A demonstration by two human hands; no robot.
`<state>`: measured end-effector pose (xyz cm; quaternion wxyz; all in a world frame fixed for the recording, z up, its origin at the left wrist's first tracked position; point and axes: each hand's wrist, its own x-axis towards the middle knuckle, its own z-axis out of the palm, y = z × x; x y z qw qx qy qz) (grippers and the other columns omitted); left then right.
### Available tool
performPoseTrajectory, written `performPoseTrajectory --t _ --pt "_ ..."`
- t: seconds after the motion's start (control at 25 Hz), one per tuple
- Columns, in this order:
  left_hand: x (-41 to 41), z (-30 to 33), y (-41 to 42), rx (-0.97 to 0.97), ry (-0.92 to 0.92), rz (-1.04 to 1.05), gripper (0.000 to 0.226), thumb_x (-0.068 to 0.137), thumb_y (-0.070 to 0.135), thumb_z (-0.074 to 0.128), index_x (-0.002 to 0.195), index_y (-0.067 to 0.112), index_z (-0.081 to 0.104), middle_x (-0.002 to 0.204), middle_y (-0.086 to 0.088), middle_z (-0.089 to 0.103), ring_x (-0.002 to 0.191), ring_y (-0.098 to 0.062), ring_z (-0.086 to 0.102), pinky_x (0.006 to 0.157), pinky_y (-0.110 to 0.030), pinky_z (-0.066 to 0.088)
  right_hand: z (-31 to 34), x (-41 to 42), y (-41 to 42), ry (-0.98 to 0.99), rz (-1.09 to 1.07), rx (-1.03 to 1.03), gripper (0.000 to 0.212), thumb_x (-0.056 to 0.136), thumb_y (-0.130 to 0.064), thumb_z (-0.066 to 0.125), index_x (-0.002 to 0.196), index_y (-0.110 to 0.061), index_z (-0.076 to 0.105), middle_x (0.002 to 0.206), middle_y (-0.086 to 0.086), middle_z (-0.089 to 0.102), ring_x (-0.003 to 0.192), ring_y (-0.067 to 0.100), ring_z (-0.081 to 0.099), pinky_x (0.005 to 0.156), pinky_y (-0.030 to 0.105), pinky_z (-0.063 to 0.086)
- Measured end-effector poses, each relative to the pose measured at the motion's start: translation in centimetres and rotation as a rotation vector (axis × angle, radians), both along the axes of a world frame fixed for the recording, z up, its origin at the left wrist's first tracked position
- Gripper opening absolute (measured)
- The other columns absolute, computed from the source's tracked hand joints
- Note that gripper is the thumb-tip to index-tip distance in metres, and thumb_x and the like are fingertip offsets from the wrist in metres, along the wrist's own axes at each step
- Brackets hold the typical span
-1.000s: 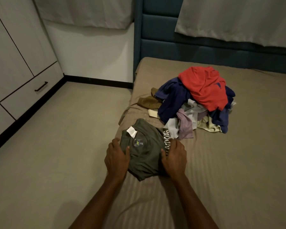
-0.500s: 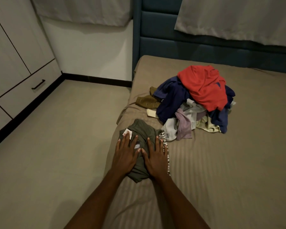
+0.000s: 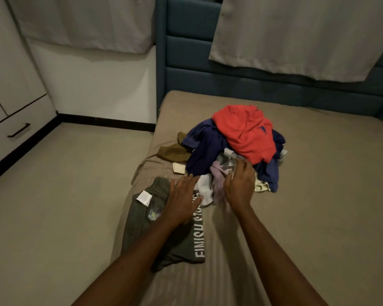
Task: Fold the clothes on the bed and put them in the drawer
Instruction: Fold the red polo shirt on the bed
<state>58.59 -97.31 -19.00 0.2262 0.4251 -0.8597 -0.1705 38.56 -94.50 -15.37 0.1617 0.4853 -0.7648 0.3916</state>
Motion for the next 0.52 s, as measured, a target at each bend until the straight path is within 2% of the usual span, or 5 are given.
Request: performPoseTrajectory --t 0.16,0.24,0.32,0.4,0.52 --pt "-6.7 3.3 -2.8 0.145 0.16 -0.101 0.075 0.093 0.017 0.066 0.158 0.013 0.03 0.141 -0.017 0.057 0.125 -0.032 0.055 0.103 -0.041 0.045 4.9 -6.4 -4.9 0.3 -0.097 0.344 0.073 0.086 -0.021 0.055 0.155 -0.008 0.034 0.154 0.027 0.039 0.134 0.05 0.043 0.105 0.056 0.037" --pt "-8.7 5.0 -3.6 0.205 0.164 -0.092 0.078 0.094 0.015 0.065 0.16 0.015 0.023 0.123 -0.02 0.063 0.108 -0.034 0.061 0.087 -0.041 0.05 5.4 -8.1 -6.3 0.435 -0.07 0.538 0.064 0.089 -0.021 0.053 0.15 -0.007 0.04 0.137 0.026 0.052 0.123 0.045 0.052 0.103 0.055 0.037" --pt "-9.9 5.9 -3.7 0.241 0.201 -0.08 0.08 0.094 0.016 0.068 0.16 0.016 0.022 0.11 -0.018 0.065 0.098 -0.032 0.063 0.079 -0.038 0.048 4.5 -9.0 -6.5 0.504 0.001 0.591 0.043 0.08 -0.007 0.07 0.121 -0.003 0.058 0.1 0.024 0.065 0.09 0.04 0.064 0.083 0.052 0.05" --pt "-10.2 6.1 -3.9 0.311 0.257 -0.086 0.079 0.095 0.019 0.07 0.159 0.017 0.024 0.116 -0.015 0.066 0.104 -0.029 0.064 0.084 -0.038 0.05 3.4 -9.7 -5.5 0.361 0.121 0.602 0.035 0.064 0.0 0.08 0.092 -0.004 0.059 0.073 0.022 0.062 0.064 0.04 0.062 0.058 0.047 0.051" --pt "-10.8 5.9 -3.2 0.611 0.457 -0.037 0.067 0.096 0.028 0.069 0.153 0.023 0.033 0.126 -0.005 0.063 0.107 -0.02 0.065 0.088 -0.036 0.054 3.5 -9.0 -2.7 -0.072 0.214 0.456 0.004 0.074 -0.017 0.055 0.076 -0.018 0.057 0.073 0.018 0.066 0.067 0.035 0.061 0.059 0.041 0.044"
